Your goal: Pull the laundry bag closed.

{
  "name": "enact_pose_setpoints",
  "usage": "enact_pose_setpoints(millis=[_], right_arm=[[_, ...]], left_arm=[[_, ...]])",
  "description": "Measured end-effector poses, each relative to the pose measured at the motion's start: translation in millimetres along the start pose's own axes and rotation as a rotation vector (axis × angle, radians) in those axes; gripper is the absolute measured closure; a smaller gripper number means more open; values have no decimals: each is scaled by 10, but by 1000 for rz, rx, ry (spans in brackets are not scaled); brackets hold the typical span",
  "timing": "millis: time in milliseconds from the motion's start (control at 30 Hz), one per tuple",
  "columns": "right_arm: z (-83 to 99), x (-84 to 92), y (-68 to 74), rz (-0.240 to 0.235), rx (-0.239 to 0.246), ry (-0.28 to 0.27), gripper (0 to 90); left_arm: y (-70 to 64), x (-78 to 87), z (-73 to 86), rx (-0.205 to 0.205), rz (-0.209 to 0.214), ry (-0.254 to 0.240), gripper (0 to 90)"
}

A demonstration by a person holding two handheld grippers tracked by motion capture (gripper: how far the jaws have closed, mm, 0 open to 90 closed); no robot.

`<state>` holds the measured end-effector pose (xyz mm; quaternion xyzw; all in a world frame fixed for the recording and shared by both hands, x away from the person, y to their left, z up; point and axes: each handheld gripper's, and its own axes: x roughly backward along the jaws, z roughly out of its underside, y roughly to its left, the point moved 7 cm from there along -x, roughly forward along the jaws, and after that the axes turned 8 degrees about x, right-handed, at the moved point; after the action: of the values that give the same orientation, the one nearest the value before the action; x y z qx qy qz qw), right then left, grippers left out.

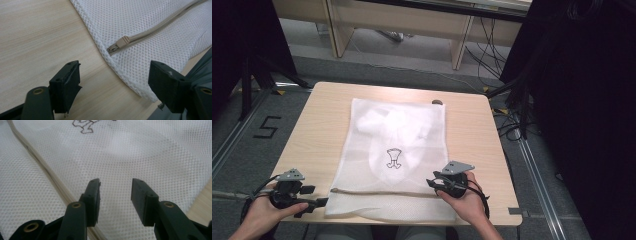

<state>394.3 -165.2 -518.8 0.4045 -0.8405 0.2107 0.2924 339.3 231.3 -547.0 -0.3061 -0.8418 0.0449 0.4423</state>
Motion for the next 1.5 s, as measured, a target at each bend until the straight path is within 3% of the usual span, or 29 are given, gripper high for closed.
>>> enact_pose_setpoints(millis=[133,167,200,233,267,333,367,400,500,533,633,667,767,800,867,1000,1067,1200,1333,1467,1500], right_arm=[[-52,-9,43,-11,22,-6,625],[-89,-17,89,-20,14,-4,635],[-102,-27,102,-31,21,-3,638],[-126,-42,111,-32,30,-10,643],[-149,-57,123,-28,34,-12,650],[-198,-101,177,-46,34,-5,660],[-247,-142,194,-50,66,-20,664],[-267,-153,220,-61,66,-9,668],[-373,-246,311,-76,95,-20,674],[-373,-246,311,-76,95,-20,674],[-478,-332,409,-103,127,-18,680],[-504,-357,427,-107,132,-27,681],[-559,-396,474,-122,142,-21,685],[-583,-422,483,-124,159,-32,686],[-598,-435,504,-125,149,-32,687],[-685,-499,560,-155,176,-32,691],[-697,-506,570,-154,170,-26,692],[-788,-585,640,-173,190,-40,695],[-846,-648,697,-175,197,-37,697],[-885,-685,751,-195,205,-28,701],[-901,-703,763,-198,220,-37,702]], left_arm=[[10,10,4,-12,-6,13,255],[-8,5,6,14,-15,14,257],[-8,5,6,14,-15,14,257],[3,19,19,-18,-5,41,258],[0,19,20,-20,-3,42,259],[-2,17,21,-20,-5,41,259],[-10,9,17,-9,-8,31,259],[-26,-17,10,14,-14,1,260],[-30,-10,22,16,-10,21,260],[-12,14,39,-17,-5,55,260],[-20,12,45,-11,-5,48,261],[-31,-1,41,7,-8,29,261],[-4,29,61,-26,-11,55,263],[-12,13,61,-13,-14,24,263],[-12,12,65,-12,-14,23,264],[-9,12,81,4,-21,15,265],[8,34,95,-14,-27,43,265],[-3,26,100,2,-28,21,265],[3,47,115,-6,-24,50,266],[0,34,107,-2,-25,24,268],[3,44,111,-5,-32,38,268]])
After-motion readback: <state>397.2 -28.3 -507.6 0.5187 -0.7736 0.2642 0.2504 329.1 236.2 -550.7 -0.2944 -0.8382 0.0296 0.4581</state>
